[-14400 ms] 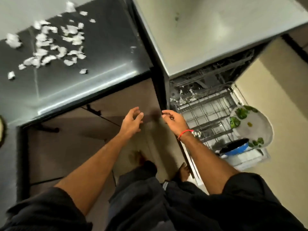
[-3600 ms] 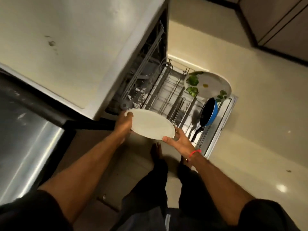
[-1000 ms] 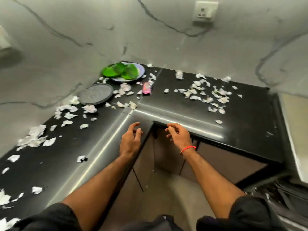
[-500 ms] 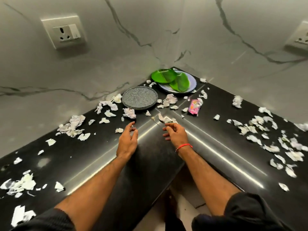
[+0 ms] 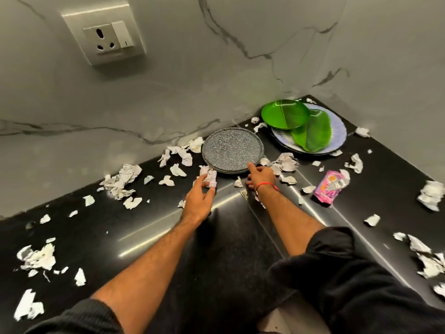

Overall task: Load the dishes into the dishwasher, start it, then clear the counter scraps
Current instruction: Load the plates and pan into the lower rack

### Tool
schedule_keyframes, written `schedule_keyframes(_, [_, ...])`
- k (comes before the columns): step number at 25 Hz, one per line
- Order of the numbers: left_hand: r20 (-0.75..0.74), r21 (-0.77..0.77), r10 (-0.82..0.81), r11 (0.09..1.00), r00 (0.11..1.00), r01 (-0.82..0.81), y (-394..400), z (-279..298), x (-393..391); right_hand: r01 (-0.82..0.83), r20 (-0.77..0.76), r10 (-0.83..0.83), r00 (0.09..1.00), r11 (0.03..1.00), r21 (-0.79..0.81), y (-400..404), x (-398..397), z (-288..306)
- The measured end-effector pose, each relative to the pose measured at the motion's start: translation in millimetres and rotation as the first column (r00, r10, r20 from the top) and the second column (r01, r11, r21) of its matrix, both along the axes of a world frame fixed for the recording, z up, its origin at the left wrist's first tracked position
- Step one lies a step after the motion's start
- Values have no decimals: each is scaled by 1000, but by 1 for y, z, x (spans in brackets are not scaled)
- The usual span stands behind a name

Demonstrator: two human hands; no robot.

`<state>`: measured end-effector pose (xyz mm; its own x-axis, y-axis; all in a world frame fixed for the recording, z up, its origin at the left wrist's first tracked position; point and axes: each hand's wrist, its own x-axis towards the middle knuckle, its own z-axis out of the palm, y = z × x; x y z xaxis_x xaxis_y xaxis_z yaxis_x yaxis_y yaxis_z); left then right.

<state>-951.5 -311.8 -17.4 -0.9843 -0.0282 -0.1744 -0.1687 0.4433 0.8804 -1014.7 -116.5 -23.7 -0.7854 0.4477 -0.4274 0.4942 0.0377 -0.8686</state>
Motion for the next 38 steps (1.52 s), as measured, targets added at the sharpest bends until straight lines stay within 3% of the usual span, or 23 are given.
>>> schedule_keyframes(2, [45, -28, -12, 1000, 999, 14, -2, -8, -1, -24, 73, 19, 997, 997, 74, 1, -21, -6])
schedule_keyframes(5, [105, -97, -25, 995, 994, 36, -5, -7, -10, -107, 199, 44, 979, 942, 318, -1, -26, -8])
schedule_keyframes(7, [136, -111, -40, 992, 990, 55, -8, -8, -14, -118, 218, 39, 975, 925, 361, 0, -24, -13])
schedule_keyframes(9, [181, -52, -37, 998, 983, 47, -10, -8, -13, -53, 175, 8, 985, 967, 250, 3, -21, -14])
schedule_keyframes(12, [181, 70, -64, 996, 981, 52, -12, -9, -3, 132, 1, -132, 991, 990, -59, 9, -1, -11])
schedule_keyframes(16, [-20, 108, 0, 994, 1000, 2, -17, -2, 12, 212, -197, -251, 948, 956, -201, 12, 61, -5])
schedule_keyframes(18, [-11, 197, 51, 979, 999, -48, -19, 9, 28, 266, -243, -332, 911, 926, -268, 8, 100, -3])
schedule_keyframes(23, [186, 453, -92, 892, 978, -2, -24, 33, 75, 328, -267, -432, 862, 875, -357, -18, 214, -1])
schedule_keyframes(27, [136, 367, -193, 921, 972, 131, -14, 34, 134, 439, -277, -557, 783, 810, -389, -35, 323, -3])
schedule_keyframes(31, [74, 407, -387, 853, 919, 326, 9, 41, 186, 573, -332, -656, 678, 755, -319, -33, 407, 2])
schedule_keyframes(38, [134, 388, -542, 799, 829, 460, 69, 44, 281, 714, -337, -759, 557, 645, -273, -6, 546, -9])
